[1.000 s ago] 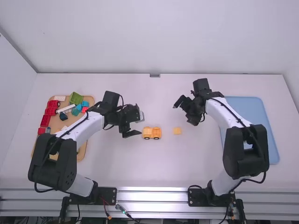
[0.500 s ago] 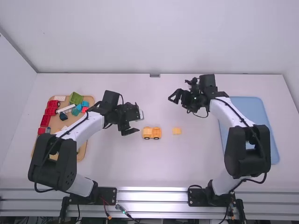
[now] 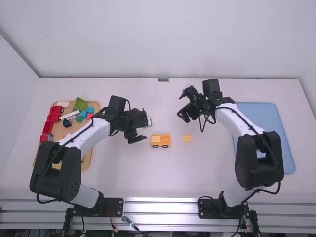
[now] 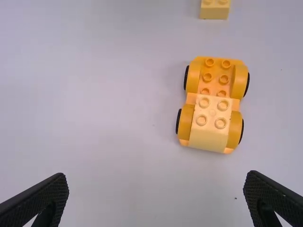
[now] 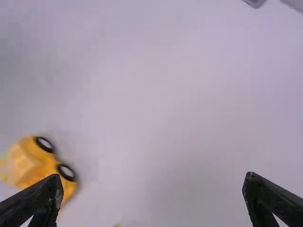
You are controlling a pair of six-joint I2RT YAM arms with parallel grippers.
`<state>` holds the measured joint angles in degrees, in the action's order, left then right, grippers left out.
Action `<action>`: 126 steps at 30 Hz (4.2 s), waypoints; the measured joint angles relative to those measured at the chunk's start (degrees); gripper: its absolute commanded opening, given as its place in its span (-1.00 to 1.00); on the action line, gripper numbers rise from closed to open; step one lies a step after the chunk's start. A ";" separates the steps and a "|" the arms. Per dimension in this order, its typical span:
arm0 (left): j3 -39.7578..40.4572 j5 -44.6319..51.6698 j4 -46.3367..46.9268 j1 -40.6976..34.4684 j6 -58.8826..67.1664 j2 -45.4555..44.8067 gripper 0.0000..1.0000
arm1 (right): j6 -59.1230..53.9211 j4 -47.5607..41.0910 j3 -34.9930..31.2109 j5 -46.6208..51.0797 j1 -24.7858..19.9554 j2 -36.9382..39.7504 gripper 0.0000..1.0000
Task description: Assemble lego blocks to make yellow taxi
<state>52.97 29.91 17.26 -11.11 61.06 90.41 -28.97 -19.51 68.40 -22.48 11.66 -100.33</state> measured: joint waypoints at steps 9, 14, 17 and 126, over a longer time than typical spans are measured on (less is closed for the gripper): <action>0.00 0.48 -0.46 0.00 0.00 0.00 0.98 | -15.04 -3.74 -0.52 6.80 0.63 0.02 0.98; -0.02 4.96 -0.11 0.00 0.00 0.00 0.97 | -28.22 -4.81 -3.80 -3.43 -2.27 0.02 0.98; -0.59 8.48 -2.03 0.02 0.02 -0.04 0.98 | -34.97 -4.79 -5.97 -10.10 -5.46 0.00 0.98; -9.84 29.05 -39.17 0.00 -4.76 23.76 0.98 | -71.93 -26.93 0.92 -40.83 -9.75 -22.84 -0.64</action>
<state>43.13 58.96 -21.91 -11.11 56.29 114.17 -100.90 -46.44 69.32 -63.31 1.91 -123.17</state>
